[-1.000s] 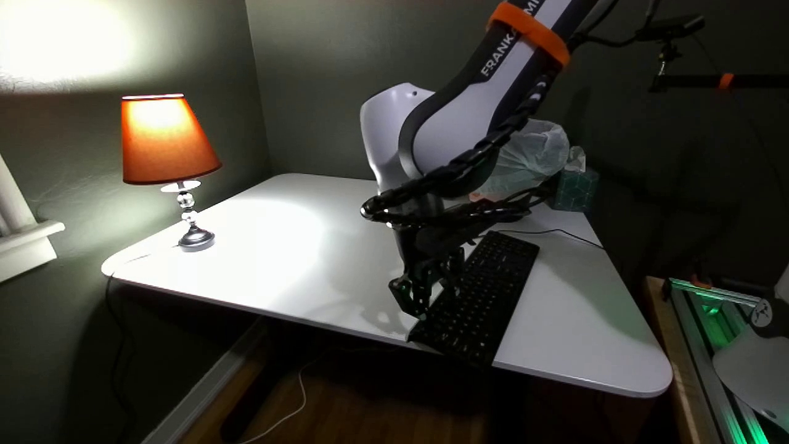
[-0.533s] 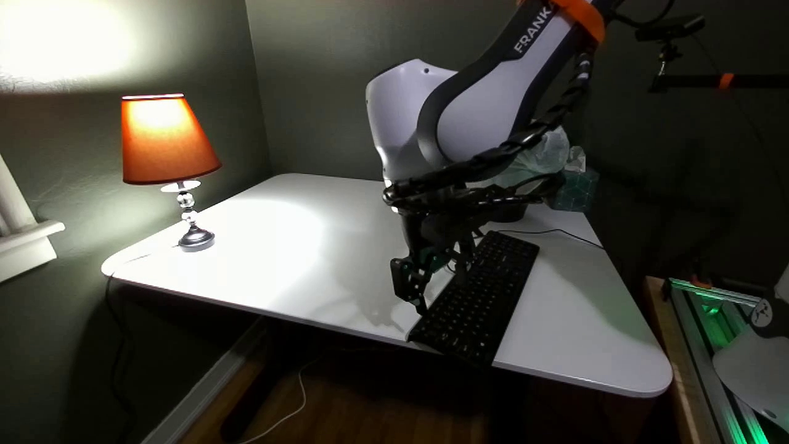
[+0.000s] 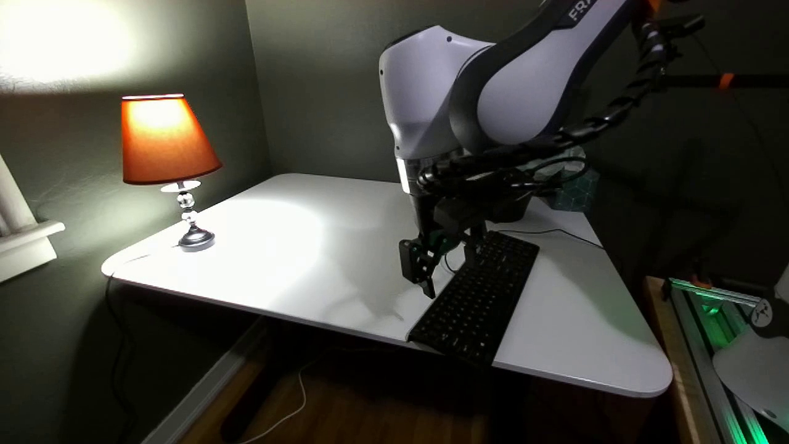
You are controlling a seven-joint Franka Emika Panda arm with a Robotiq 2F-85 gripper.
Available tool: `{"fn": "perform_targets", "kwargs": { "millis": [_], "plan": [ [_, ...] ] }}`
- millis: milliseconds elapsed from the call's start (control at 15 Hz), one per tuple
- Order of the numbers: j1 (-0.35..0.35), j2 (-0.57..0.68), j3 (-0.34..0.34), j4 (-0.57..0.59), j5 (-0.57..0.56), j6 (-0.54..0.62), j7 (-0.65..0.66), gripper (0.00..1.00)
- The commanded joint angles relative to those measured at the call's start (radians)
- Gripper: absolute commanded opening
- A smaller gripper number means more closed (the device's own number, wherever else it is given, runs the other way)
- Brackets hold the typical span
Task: Press the caps lock key of the keyboard
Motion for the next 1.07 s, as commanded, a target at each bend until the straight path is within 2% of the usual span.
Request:
{"fn": "perform_targets", "kwargs": {
  "millis": [0, 467, 533, 1000],
  "plan": [
    [0.003, -0.099, 0.015, -0.075, -0.065, -0.010, 0.090, 1.00],
    [-0.013, -0.228, 0.072, -0.148, -0.154, -0.021, 0.216, 1.00],
    [-0.023, -0.165, 0.069, -0.101, -0.118, -0.003, 0.164, 1.00],
    [-0.029, -0.206, 0.080, -0.126, -0.127, -0.002, 0.181, 1.00]
  ]
}}
